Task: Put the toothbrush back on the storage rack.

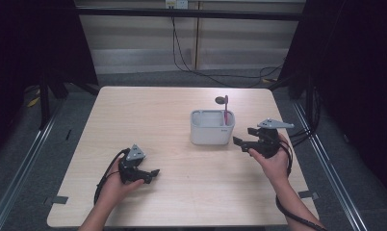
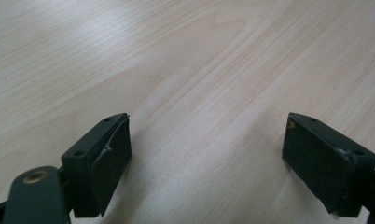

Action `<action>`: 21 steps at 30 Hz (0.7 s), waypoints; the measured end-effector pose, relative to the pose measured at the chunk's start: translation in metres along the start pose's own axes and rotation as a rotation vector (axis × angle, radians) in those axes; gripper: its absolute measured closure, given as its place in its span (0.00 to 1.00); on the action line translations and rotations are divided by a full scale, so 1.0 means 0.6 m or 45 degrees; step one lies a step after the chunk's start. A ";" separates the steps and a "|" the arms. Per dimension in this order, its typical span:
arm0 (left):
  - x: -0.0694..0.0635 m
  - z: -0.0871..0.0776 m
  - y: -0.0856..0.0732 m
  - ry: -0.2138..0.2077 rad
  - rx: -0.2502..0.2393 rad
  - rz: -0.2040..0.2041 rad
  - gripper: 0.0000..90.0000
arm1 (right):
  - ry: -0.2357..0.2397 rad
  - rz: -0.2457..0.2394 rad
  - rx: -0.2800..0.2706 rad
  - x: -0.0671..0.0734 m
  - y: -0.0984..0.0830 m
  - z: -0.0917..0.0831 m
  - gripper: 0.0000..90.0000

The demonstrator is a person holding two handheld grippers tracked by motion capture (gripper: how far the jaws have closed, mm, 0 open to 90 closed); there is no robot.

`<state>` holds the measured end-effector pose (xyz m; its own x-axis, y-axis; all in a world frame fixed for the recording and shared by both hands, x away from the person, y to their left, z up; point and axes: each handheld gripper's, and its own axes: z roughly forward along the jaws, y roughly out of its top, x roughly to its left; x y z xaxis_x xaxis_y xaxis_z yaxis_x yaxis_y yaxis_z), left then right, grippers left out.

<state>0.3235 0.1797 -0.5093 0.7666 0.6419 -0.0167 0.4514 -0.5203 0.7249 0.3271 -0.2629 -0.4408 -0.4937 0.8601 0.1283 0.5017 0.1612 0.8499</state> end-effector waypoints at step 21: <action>0.000 0.000 0.000 0.006 0.004 0.003 0.17 | 0.014 -0.001 0.051 -0.013 -0.036 -0.004 0.21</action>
<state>0.3235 0.1799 -0.5091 0.7657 0.6430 -0.0119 0.4508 -0.5234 0.7230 0.3185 -0.2743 -0.4592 -0.5017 0.8546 0.1339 0.5296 0.1811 0.8286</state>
